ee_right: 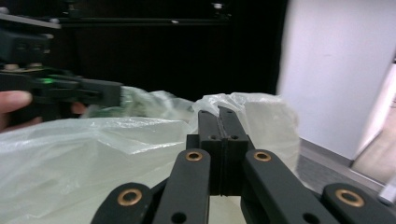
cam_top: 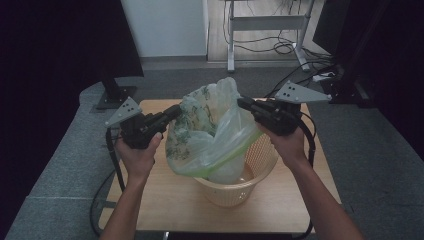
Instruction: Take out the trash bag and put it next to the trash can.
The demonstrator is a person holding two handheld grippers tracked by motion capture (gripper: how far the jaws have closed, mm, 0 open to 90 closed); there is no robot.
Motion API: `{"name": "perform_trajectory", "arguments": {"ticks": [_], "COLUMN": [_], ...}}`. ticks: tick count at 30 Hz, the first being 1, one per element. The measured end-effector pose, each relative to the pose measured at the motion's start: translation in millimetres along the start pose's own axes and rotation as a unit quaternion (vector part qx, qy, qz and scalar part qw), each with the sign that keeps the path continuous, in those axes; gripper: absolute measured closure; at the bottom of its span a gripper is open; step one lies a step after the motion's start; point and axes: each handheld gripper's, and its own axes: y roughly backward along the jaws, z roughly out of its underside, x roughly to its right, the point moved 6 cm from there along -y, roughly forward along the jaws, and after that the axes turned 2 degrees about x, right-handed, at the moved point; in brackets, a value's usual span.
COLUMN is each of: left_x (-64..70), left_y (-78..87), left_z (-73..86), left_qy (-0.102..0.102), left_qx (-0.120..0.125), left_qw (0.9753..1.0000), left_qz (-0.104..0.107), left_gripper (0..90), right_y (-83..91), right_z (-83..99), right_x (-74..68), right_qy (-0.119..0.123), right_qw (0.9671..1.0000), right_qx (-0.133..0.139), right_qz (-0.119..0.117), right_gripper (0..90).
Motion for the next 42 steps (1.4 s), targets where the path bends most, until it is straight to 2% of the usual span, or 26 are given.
{"name": "perform_trajectory", "arguments": {"ticks": [3,6,11,16,22,30,31,33,35,37,38,40,42], "left_x": [6.7,14.3,28.9,40.2,43.1,48.8,49.1,49.5,50.6,51.7,52.0,52.4,53.0], "left_y": [1.2,0.5,-3.2,-8.2,-12.6,-17.7,-18.2,-19.1,-20.0,-21.4,-22.0,-22.9,-23.7], "left_z": [-1.1,-1.3,0.3,4.7,7.7,6.6,6.6,6.9,7.7,8.6,9.0,9.6,10.0], "left_qy": [-0.002,-0.002,-0.014,-0.027,-0.032,-0.027,-0.026,-0.023,-0.021,-0.021,-0.022,-0.021,-0.020], "left_qx": [0.000,-0.004,-0.014,-0.027,-0.038,-0.040,-0.040,-0.040,-0.041,-0.042,-0.042,-0.043,-0.042], "left_qw": [1.0000,0.9998,0.9993,0.9984,0.9978,0.9972,0.9972,0.9971,0.9970,0.9969,0.9968,0.9967,0.9966], "left_qz": [0.008,0.020,0.033,0.042,0.044,0.057,0.058,0.060,0.063,0.064,0.064,0.065,0.068], "left_gripper": [90.0,90.0,90.0,90.0,90.0,90.0,90.0,90.0,90.0,90.0,90.0,90.0,90.0], "right_y": [4.2,5.6,2.7,-5.0,-11.3,-22.7,-24.3,-27.5,-31.1,-34.8,-37.1,-41.2,-45.3], "right_z": [-0.6,0.8,8.0,18.5,26.0,31.8,32.5,33.9,35.1,35.7,35.9,36.9,38.6], "right_x": [-9.0,-17.6,-33.4,-43.1,-47.2,-57.3,-58.9,-62.2,-63.9,-64.4,-64.8,-66.0,-65.8], "right_qy": [-0.006,-0.007,0.001,0.003,-0.005,-0.014,-0.014,-0.016,-0.018,-0.021,-0.021,-0.018,-0.013], "right_qw": [0.9998,0.9993,0.9973,0.9945,0.9921,0.9881,0.9876,0.9857,0.9851,0.9852,0.9851,0.9850,0.9848], "right_qx": [0.006,0.001,-0.023,-0.053,-0.063,-0.076,-0.078,-0.085,-0.091,-0.095,-0.100,-0.112,-0.129], "right_qz": [-0.018,-0.036,-0.070,-0.090,-0.109,-0.133,-0.136,-0.145,-0.145,-0.141,-0.138,-0.131,-0.116], "right_gripper": [89.3,89.2,89.2,89.1,89.1,88.7,87.5,79.6,72.8,60.6,58.3,58.9,63.3]}}
